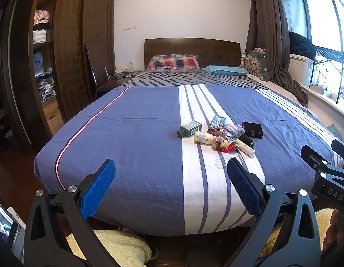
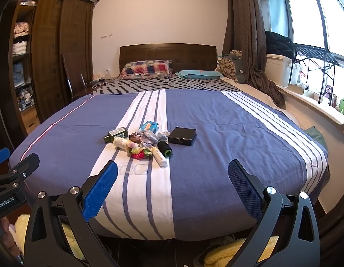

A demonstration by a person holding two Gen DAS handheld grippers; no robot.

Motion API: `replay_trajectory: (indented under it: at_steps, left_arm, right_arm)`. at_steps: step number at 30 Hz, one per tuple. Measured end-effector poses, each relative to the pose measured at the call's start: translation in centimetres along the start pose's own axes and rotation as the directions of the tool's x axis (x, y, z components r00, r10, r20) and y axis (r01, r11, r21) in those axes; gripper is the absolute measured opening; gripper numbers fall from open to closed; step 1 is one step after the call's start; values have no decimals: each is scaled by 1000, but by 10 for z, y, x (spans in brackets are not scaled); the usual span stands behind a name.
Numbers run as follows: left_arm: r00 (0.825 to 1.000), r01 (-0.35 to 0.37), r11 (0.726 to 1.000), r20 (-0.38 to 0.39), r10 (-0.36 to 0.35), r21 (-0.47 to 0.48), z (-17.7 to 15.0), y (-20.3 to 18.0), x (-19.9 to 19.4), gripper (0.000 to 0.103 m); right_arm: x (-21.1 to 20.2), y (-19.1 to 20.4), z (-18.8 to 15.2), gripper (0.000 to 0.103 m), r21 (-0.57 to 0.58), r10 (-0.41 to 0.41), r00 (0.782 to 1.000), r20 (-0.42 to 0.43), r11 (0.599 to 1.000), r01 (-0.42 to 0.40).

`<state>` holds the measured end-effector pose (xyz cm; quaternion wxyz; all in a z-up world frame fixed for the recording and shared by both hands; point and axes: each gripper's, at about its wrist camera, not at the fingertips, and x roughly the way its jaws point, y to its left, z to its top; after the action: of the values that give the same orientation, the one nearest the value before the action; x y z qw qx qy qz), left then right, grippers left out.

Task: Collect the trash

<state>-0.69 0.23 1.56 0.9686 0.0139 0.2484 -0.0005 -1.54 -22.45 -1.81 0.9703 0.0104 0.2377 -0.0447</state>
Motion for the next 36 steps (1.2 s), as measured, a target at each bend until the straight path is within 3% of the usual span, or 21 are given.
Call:
replay_trajectory:
  at_steps: [36]
  left_arm:
    - [1000, 2, 1000, -1, -2, 2, -1, -1, -1, 95]
  right_arm:
    - [-1, -1, 0, 100, 9, 0, 1000, 4, 1000, 0]
